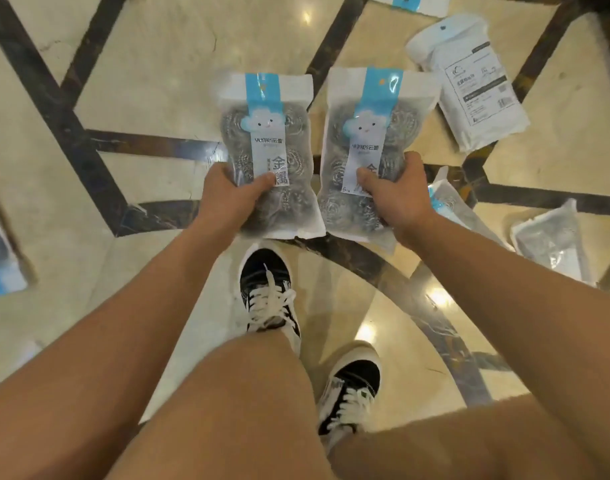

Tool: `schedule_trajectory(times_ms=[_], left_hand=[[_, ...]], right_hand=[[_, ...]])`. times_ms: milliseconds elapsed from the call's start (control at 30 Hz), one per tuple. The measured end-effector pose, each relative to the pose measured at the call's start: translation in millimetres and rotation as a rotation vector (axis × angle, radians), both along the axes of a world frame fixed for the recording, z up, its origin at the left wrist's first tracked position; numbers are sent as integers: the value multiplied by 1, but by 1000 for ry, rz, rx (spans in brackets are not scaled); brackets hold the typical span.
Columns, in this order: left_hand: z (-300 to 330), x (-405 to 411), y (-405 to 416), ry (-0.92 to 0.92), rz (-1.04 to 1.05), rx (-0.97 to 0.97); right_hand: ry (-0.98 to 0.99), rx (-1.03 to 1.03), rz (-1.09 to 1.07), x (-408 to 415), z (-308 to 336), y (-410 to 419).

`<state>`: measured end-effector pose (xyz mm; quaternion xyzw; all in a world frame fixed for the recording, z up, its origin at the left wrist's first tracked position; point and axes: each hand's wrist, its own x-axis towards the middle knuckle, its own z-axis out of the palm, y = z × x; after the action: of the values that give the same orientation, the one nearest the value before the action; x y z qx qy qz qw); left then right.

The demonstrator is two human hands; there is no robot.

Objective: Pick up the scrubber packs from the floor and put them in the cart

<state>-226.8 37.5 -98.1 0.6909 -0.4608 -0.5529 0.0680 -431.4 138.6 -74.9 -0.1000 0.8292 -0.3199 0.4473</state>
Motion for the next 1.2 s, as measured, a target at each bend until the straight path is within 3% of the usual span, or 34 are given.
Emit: schedule_trajectory(times_ms=[233,400,767,967,1200], left_hand=[[189,65,52,71,86,-26],[345,100,82,57,197,-158],[688,186,224,92,610,-360],[785,248,328,55,923,-449],[808,319,505,-31,1315,-481]], right_hand=[[21,2,142,25,181,29],[30,-73,253,51,333,44],[58,-302,703,117,680,92],[38,-420,953,214,774,130],[-35,-475,1315,338,792,224]])
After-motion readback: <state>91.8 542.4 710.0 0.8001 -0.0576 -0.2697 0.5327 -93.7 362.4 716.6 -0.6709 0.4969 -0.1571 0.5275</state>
